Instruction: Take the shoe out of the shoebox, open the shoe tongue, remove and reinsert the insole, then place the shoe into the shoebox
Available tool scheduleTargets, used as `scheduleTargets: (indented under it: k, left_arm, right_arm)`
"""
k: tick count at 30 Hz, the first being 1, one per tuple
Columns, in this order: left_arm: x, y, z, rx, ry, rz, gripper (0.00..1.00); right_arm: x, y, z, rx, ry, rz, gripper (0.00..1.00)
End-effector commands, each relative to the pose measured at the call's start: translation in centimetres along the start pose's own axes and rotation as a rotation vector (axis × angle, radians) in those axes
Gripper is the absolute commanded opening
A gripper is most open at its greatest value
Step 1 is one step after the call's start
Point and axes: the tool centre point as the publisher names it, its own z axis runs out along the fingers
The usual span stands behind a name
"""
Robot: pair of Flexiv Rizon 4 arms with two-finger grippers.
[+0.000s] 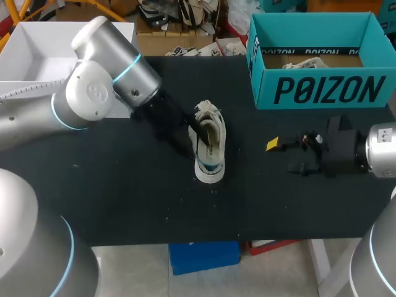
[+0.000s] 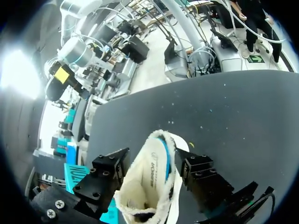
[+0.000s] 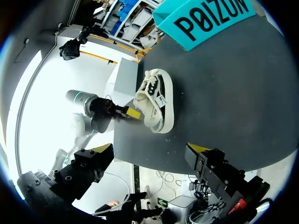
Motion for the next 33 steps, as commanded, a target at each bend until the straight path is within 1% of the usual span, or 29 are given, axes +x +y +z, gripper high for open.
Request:
scheduleTargets:
  k: [1, 2, 5, 7, 9, 12, 22, 33]
  left_arm:
    - [-0.4, -0.2, -1.2, -0.024, 0.026, 0.01, 0.57]
    - [-0.5, -0.1, -1.3, -0.044, 0.043, 0.019, 0.47]
    - [-0.7, 0.1, -1.3, -0.104, 0.094, 0.043, 0.26]
    - [-0.8, 0.1, -1.1, -0.123, 0.122, 0.053, 0.09]
    - [-0.7, 0.1, -0.8, -0.147, 0.157, 0.067, 0.0]
    - [-0.5, 0.1, -0.3, -0.171, 0.207, 0.084, 0.0]
    - [1.1, 0.5, 0.8, -0.191, 0.303, 0.073, 0.0]
    - [1.5, 1.3, 2.2, -0.185, 0.332, 0.063, 0.0]
  right_arm:
    - [0.1, 0.0, 0.1, -0.001, -0.002, 0.001, 1.0]
    - [0.1, 0.0, 0.1, -0.001, -0.002, 0.001, 1.0]
    - [0.1, 0.0, 0.1, -0.001, -0.002, 0.001, 1.0]
    - [0.1, 0.0, 0.1, -0.001, -0.002, 0.001, 1.0]
    - [0.1, 0.0, 0.1, -0.001, -0.002, 0.001, 1.0]
    - [0.1, 0.0, 0.1, -0.001, -0.002, 0.001, 1.0]
    - [0.1, 0.0, 0.1, -0.001, -0.002, 0.001, 1.0]
    - [0.1, 0.0, 0.1, -0.001, -0.002, 0.001, 1.0]
